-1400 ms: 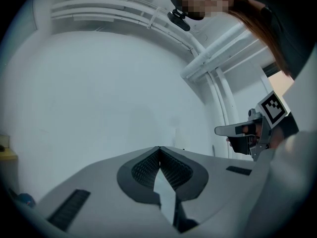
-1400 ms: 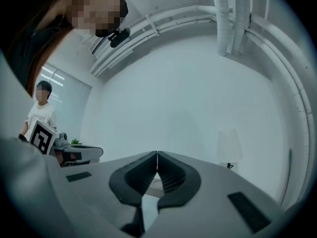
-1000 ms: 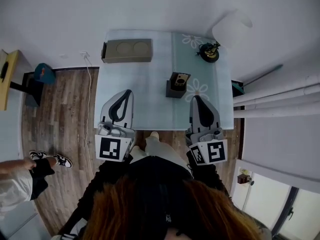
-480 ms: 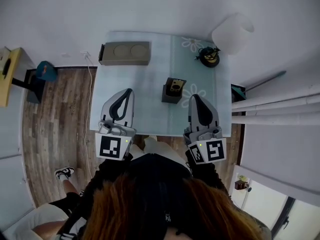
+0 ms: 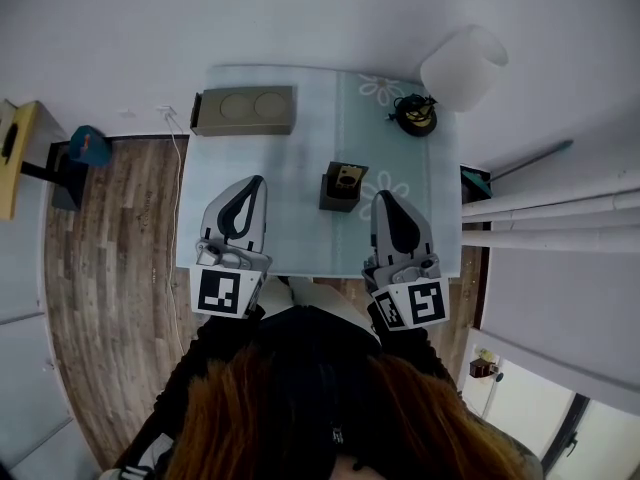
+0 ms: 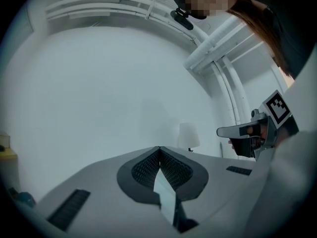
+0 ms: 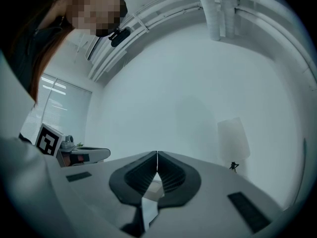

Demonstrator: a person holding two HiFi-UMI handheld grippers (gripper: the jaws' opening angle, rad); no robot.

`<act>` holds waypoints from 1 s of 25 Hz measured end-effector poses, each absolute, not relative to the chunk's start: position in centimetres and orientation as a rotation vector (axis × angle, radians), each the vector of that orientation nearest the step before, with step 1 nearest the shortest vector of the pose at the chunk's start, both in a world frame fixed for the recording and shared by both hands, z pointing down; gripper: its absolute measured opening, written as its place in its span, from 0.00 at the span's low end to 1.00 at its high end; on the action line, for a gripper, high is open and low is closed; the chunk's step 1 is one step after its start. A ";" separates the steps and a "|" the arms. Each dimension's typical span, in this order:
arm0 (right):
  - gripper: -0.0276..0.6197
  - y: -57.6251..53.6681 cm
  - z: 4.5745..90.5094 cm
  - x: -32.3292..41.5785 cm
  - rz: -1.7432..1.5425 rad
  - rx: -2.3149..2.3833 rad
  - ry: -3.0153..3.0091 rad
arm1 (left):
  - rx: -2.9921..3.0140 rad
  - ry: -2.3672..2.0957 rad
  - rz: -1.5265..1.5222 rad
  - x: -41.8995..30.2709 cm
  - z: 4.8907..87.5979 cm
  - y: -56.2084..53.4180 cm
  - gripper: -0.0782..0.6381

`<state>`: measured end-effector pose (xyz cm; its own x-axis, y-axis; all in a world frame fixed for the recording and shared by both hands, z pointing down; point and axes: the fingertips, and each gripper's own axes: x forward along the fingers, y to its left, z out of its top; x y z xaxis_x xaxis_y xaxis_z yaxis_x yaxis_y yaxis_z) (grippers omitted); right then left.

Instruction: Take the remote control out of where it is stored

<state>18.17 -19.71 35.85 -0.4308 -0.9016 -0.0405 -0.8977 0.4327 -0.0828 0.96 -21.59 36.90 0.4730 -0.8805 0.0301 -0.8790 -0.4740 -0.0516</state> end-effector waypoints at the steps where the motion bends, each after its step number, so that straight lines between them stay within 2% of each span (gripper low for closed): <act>1: 0.06 -19.8 35.8 18.1 -0.076 -1.634 2.590 | -2.678 1.594 -0.080 0.9 36.9 -21.7 0.11; 25: 0.06 -20.4 35.7 15.9 -0.042 -1.849 2.507 | -2.769 1.434 -0.029 -2.0 36.3 -23.4 0.11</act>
